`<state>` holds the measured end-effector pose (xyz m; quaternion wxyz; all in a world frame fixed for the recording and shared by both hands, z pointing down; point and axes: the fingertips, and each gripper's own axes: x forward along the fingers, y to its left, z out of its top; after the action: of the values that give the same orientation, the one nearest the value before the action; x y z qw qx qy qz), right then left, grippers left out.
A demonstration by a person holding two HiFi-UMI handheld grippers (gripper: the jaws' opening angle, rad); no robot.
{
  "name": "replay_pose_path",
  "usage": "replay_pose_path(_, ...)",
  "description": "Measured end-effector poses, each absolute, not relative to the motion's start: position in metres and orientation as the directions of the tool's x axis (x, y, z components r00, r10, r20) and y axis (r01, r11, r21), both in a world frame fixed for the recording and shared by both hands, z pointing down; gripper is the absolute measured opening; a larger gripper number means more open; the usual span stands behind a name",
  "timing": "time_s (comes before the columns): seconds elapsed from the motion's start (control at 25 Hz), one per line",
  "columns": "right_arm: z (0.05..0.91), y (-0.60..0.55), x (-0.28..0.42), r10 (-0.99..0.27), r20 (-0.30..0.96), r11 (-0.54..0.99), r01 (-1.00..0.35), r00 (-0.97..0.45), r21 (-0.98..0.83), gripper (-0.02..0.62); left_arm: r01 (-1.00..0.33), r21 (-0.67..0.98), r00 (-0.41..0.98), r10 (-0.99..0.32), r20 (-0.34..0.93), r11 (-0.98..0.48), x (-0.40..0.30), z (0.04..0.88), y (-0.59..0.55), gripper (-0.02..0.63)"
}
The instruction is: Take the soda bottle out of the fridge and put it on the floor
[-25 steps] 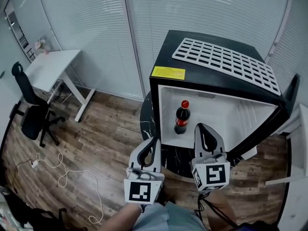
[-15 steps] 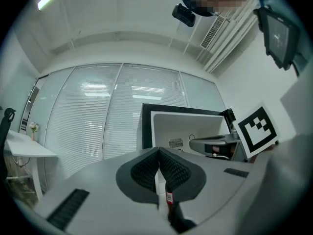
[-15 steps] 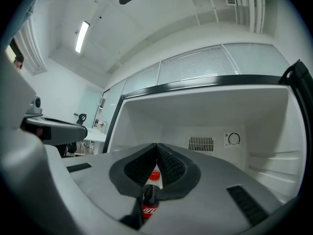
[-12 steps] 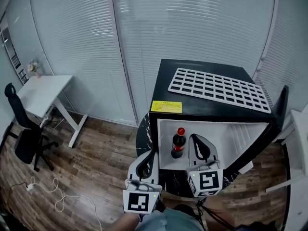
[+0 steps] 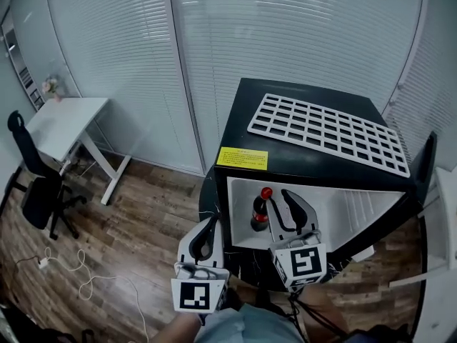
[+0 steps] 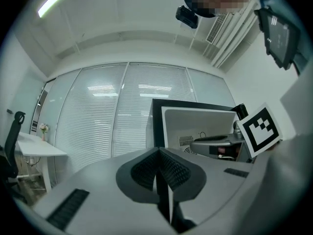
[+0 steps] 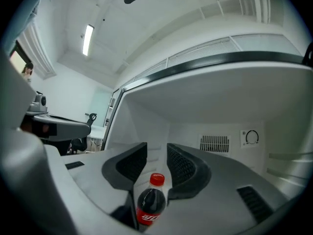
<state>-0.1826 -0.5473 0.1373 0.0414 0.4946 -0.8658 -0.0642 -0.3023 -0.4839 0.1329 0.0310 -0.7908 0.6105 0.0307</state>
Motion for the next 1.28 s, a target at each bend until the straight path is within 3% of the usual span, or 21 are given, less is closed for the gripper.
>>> replay_pose_path(0.08, 0.145, -0.553, -0.184, -0.846, 0.031, 0.531, -0.835, -0.532, 0.147, 0.184, -0.975, -0.010, 0.223, -0.972, -0.077, -0.222, -0.307, 0.138, -0.488, 0.017)
replay_pose_path(0.2, 0.159, -0.569, -0.186, -0.828, 0.054, 0.560, -0.818, -0.558, 0.131, 0.218, -0.984, -0.028, 0.176, -0.982, -0.064, -0.174, -0.317, 0.147, -0.501, 0.017)
replay_pose_path(0.6, 0.185, -0.595, -0.201, -0.819, 0.134, 0.572, -0.811, -0.558, 0.125, 0.227, -0.995, -0.030, 0.091, -0.996, -0.013, -0.091, -0.345, 0.160, -0.506, 0.017)
replay_pose_path(1.28, 0.214, -0.625, -0.211, -0.783, 0.214, 0.613, -0.782, -0.584, 0.108, 0.202, -0.998, -0.012, 0.062, -0.998, 0.004, -0.062, -0.353, 0.169, -0.533, 0.017)
